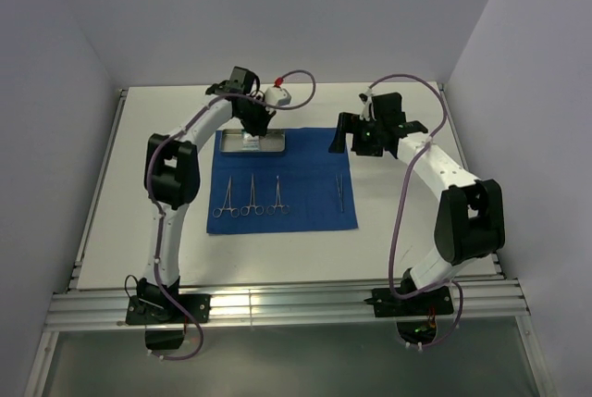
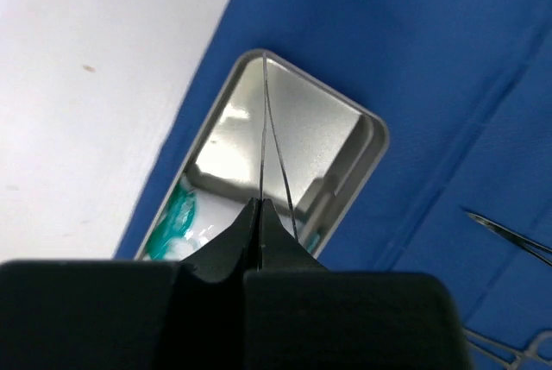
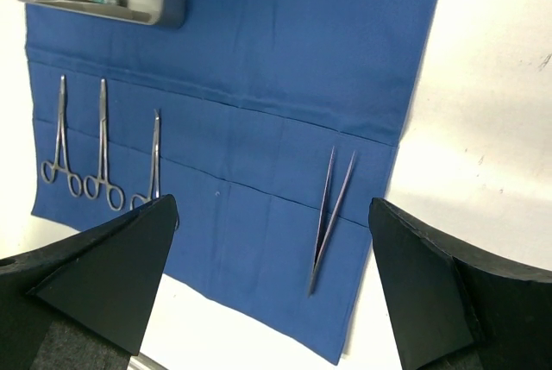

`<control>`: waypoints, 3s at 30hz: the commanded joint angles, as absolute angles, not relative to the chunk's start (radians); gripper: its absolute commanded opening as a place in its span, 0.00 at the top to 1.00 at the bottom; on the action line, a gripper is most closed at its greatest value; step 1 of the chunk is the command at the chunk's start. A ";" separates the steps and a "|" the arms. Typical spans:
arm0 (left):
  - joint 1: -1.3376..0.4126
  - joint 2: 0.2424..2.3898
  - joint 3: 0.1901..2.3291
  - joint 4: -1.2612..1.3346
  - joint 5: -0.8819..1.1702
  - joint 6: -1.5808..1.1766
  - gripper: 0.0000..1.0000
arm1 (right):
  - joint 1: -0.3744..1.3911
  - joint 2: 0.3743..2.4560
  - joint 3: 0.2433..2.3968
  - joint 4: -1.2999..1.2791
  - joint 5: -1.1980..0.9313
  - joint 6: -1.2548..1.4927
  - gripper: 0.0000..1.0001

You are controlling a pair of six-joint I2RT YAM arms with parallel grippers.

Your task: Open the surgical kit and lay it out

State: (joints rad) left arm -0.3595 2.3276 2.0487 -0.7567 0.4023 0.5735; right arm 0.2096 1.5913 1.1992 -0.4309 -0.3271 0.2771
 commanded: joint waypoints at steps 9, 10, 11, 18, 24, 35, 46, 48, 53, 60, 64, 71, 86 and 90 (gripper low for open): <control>-0.368 1.978 2.025 -0.994 0.564 0.874 1.00 | 0.137 1.346 1.146 -0.336 -0.517 -0.026 0.09; -0.368 1.958 2.013 -1.030 0.580 0.969 1.00 | 0.129 1.303 1.137 -0.321 -0.549 -0.061 0.12; -0.368 1.939 2.000 -1.123 0.630 1.026 1.00 | 0.114 1.278 1.117 -0.302 -0.616 -0.122 0.24; -0.391 1.780 1.846 -1.378 0.778 1.262 1.00 | 0.133 1.178 1.193 -0.478 -0.925 -0.411 0.65; -0.449 1.694 1.744 -1.373 0.839 1.290 1.00 | 0.251 1.151 1.174 -0.484 -0.884 -0.369 0.69; -0.512 1.741 1.848 -1.368 0.882 1.137 1.00 | 0.459 1.130 1.049 -0.180 -0.788 -0.003 0.72; -0.543 1.744 1.858 -1.361 0.845 1.111 1.00 | 0.491 1.221 1.123 -0.278 -0.795 -0.032 0.72; -0.545 1.746 1.867 -1.361 0.842 1.111 1.00 | 0.495 1.227 1.127 -0.294 -0.808 -0.040 0.73; -0.546 1.749 1.879 -1.356 0.841 1.103 1.00 | 0.509 1.230 1.127 -0.316 -0.822 -0.072 0.71; -0.545 1.712 1.826 -1.295 0.870 1.081 1.00 | 0.511 1.212 1.097 -0.273 -0.825 -0.043 0.71; -0.545 1.709 1.832 -1.296 0.874 1.072 1.00 | 0.509 1.226 1.111 -0.296 -0.815 -0.055 0.73; -0.545 1.701 1.841 -1.275 0.882 1.058 1.00 | 0.511 1.241 1.118 -0.304 -0.802 -0.061 0.77; -0.541 1.680 1.842 -1.213 0.922 1.009 1.00 | 0.511 1.247 1.095 -0.321 -0.787 -0.055 0.82; -0.537 1.678 1.856 -1.216 0.940 1.005 1.00 | 0.511 1.246 1.089 -0.319 -0.787 -0.057 0.83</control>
